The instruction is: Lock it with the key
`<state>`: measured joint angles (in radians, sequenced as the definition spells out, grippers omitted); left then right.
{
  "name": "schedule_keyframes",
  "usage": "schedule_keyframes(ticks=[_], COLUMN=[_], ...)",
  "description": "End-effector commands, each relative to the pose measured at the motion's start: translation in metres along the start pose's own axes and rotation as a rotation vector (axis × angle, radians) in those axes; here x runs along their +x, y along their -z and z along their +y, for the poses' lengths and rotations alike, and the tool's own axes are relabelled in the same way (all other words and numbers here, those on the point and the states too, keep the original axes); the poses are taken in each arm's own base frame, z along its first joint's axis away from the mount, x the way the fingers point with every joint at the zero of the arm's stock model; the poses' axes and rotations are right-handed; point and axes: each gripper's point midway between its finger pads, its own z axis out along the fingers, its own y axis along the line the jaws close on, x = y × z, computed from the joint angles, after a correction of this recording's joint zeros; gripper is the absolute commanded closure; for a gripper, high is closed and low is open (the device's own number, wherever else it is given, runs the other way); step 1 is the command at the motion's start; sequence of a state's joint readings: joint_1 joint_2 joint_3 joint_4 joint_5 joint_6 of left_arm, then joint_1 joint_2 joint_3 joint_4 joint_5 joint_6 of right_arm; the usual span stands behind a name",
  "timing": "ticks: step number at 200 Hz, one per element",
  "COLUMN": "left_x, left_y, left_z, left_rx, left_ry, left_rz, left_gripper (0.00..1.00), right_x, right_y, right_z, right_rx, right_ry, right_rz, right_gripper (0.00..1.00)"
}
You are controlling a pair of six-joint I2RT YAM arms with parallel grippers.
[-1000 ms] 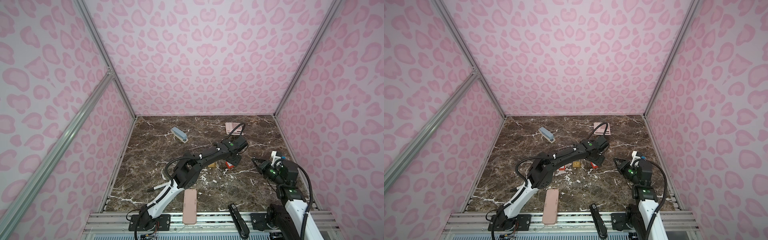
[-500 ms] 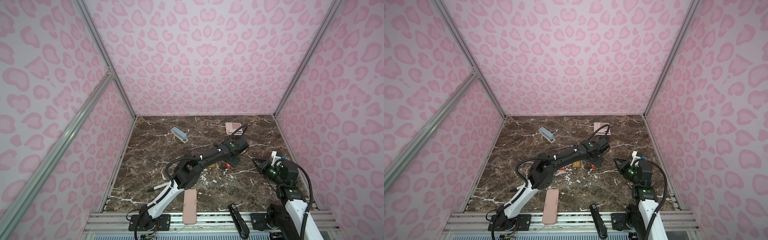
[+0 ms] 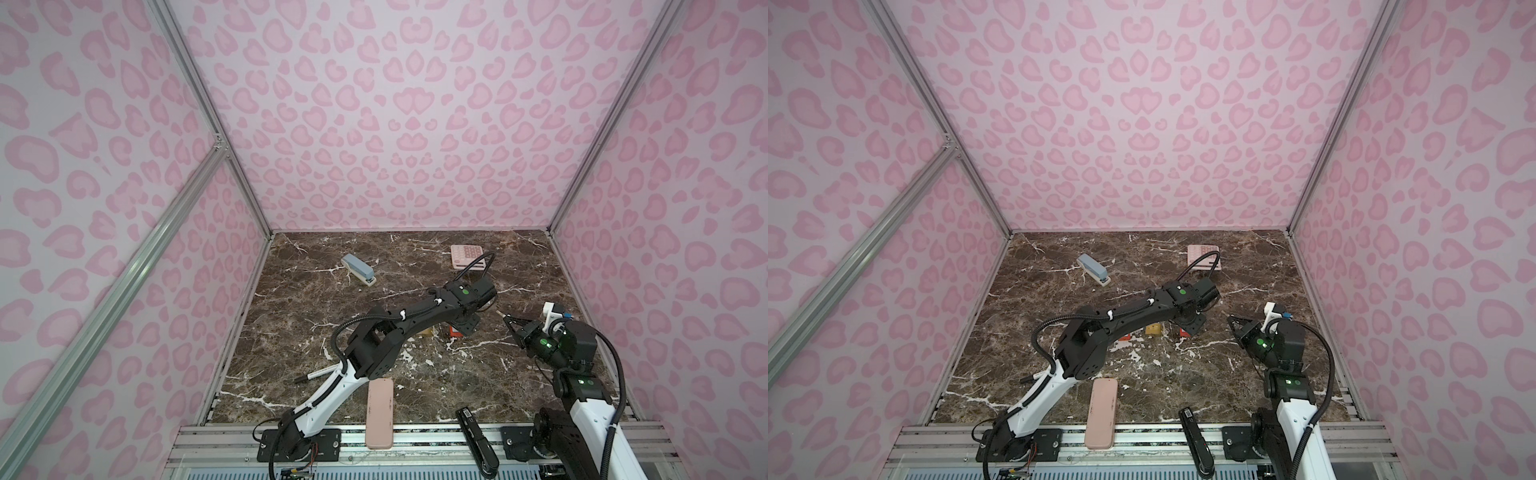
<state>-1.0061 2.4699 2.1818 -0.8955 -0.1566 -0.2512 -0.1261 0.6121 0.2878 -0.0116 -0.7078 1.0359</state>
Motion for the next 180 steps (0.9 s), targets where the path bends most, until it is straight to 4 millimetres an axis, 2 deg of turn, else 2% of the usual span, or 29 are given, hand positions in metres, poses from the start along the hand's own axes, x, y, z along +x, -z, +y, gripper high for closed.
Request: schedule_keyframes(ticks=[1,17,61,95,128,180], left_x=[-0.002,-0.006,-0.023,-0.023,-0.023,-0.007], left_y=[0.016,0.029,0.080,0.110,0.138,0.140], left_z=[0.003,0.005,0.010,0.019,0.027,0.057], left_rx=[0.004,-0.001,0.024,0.034,0.126,0.154], left_ry=[0.004,0.002,0.039,0.100,0.185,0.282], left_rz=[-0.007,-0.026,-0.133,-0.198,-0.291,-0.299], left_gripper=[0.44,0.43,0.40,0.38,0.37,0.36], right_x=[0.000,0.000,-0.001,0.006,0.009,0.025], right_y=[0.000,0.000,-0.003,-0.007,-0.008,-0.024], right_z=[0.000,0.000,-0.011,-0.042,-0.055,-0.066], right_rx=[-0.006,-0.002,0.032,0.089,0.122,0.177], right_ry=[0.008,0.011,-0.011,-0.101,-0.106,-0.087], right_rz=[0.000,-0.002,-0.013,-0.024,-0.055,-0.015], right_gripper=[1.00,1.00,1.00,1.00,1.00,1.00])
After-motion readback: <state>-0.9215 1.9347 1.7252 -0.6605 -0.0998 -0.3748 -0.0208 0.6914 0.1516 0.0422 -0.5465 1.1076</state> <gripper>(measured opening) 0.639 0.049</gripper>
